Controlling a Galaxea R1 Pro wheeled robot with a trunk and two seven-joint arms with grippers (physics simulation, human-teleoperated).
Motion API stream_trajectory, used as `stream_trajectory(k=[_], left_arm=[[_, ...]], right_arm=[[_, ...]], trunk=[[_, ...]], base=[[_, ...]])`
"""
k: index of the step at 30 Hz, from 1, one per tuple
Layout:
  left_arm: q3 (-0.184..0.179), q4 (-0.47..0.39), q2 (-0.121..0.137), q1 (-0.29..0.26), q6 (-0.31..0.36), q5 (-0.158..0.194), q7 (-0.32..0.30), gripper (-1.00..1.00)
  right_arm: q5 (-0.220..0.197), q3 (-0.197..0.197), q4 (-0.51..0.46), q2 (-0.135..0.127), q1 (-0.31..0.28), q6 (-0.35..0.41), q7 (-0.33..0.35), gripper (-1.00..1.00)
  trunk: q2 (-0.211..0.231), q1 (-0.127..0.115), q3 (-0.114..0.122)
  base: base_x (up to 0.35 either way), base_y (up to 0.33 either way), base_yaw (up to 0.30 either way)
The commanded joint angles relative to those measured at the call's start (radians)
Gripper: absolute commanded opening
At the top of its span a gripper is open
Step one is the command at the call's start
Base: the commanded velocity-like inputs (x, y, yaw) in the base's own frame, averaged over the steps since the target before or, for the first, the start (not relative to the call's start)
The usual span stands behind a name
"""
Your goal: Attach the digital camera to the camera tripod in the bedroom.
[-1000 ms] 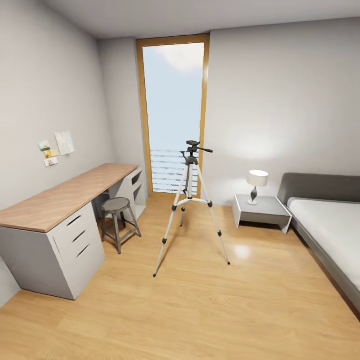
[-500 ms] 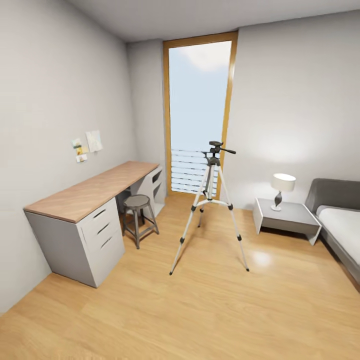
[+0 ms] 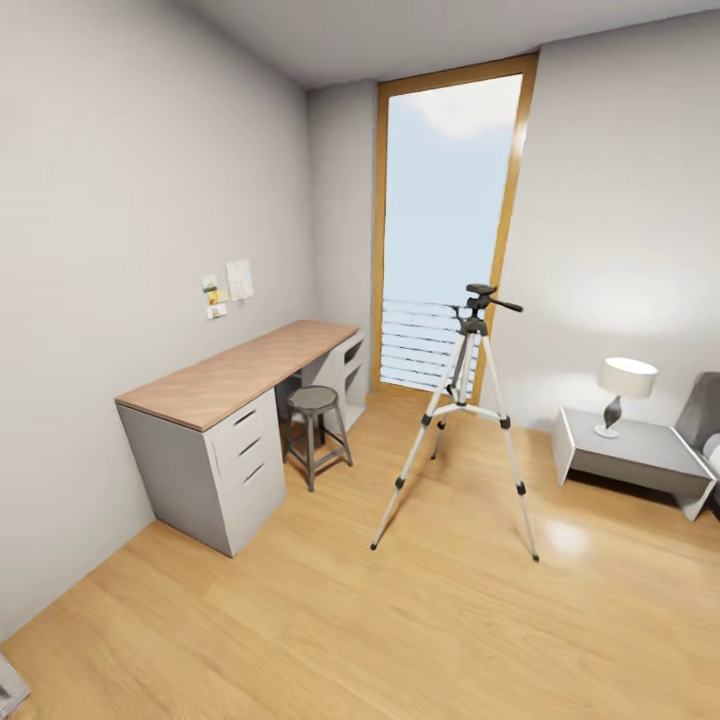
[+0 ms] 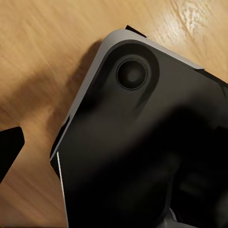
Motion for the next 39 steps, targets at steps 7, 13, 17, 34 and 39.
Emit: stream_trajectory(k=[7,13,17,34,39], left_arm=[[0.003,-0.002,-0.002,0.001,-0.003,0.000,0.001,1.00],[0.003,-0.002,-0.002,0.001,-0.002,0.000,0.001,1.00],[0.003,-0.002,-0.002,0.001,-0.002,0.000,0.001,1.00],[0.003,-0.002,-0.004,0.001,-0.002,-0.001,0.001,1.00],[0.002,-0.002,-0.005,0.001,-0.002,-0.002,0.001,1.00]], right_arm=[[-0.004,0.006,0.001,-0.001,-0.001,0.001,0.004,1.00],[-0.004,0.006,0.001,-0.001,-0.001,0.001,0.004,1.00],[-0.004,0.006,0.001,-0.001,-0.001,0.000,0.004,1.00],[-0.004,0.006,0.001,0.000,-0.001,0.000,0.004,1.00],[-0.004,0.006,0.001,-0.001,-0.001,-0.009,0.003,1.00]], trunk=[[-0.001,0.000,-0.001],[-0.001,0.000,-0.001],[-0.001,0.000,-0.001],[-0.001,0.000,-0.001],[-0.001,0.000,-0.001]], base=[[-0.076,0.000,0.275],[-0.147,0.006,0.275],[-0.176,0.080,0.275],[-0.181,0.220,0.268],[-0.018,0.320,0.053]])
